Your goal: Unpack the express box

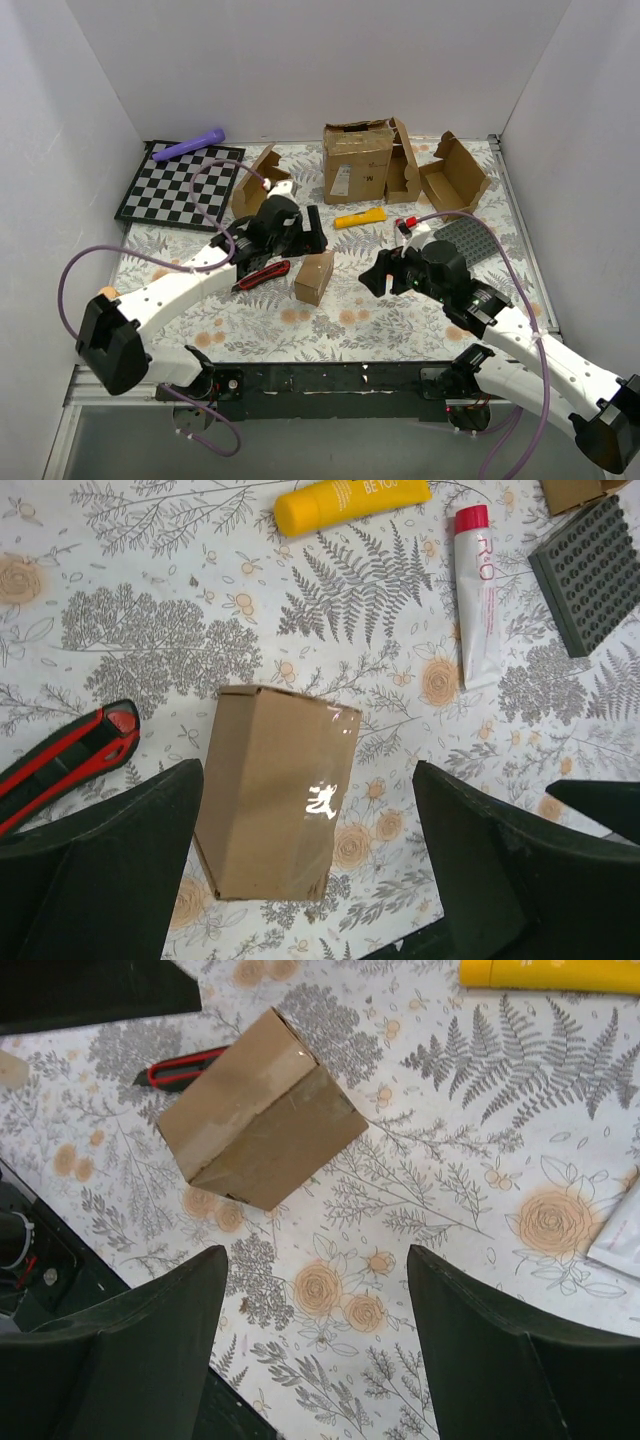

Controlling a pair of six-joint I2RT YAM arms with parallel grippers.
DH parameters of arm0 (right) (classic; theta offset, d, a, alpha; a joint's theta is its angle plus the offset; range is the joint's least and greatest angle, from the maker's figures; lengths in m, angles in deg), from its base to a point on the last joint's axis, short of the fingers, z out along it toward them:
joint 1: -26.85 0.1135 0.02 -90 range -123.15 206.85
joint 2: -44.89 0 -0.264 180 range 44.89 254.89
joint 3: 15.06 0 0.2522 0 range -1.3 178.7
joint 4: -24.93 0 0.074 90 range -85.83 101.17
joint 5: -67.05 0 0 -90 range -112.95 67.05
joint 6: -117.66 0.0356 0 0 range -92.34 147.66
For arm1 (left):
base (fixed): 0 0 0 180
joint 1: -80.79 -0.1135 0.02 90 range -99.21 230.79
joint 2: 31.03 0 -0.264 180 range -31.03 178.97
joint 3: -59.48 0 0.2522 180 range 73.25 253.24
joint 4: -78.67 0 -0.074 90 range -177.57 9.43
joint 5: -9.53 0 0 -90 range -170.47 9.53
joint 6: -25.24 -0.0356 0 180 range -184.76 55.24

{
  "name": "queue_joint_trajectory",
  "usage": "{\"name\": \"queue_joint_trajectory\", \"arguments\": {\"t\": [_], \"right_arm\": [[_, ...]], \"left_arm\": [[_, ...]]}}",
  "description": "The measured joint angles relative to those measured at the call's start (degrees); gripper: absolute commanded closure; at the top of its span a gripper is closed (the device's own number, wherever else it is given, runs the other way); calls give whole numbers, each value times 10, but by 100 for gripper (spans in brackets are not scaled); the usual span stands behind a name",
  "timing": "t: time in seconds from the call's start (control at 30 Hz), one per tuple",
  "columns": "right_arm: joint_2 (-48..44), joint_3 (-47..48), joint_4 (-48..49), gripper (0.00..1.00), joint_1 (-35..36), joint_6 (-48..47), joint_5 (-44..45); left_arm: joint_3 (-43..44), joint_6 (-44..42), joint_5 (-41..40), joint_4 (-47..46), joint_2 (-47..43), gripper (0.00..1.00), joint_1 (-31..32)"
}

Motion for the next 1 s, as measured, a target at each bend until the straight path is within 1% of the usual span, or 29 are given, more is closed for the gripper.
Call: {"name": "queue_joint_trajectory", "arguments": {"t": [0.1,0.13,0.27,0.4,0.53,0.6,0.87,1.0], "right_arm": [[8,-11,2,21,0,1,0],[11,-13,3,24,0,2,0],[26,-15,26,26,0,8,-6],[52,-30,82,26,0,36,-26],[90,-61,147,17,0,83,-52],[122,-62,167,15,0,113,-59],[200,-73,257,11,0,214,-73],[234,-74,288,11,0,246,-80]], "left_arm": [[52,-19,-23,19,52,13,13],[58,-22,-30,24,63,14,18],[49,-19,-52,45,70,19,26],[20,4,-86,45,43,26,26],[-12,31,-135,50,-7,29,25],[-18,42,-153,51,-22,31,24],[-71,83,-177,37,-32,37,8],[-89,88,-173,32,-31,44,-4]]}}
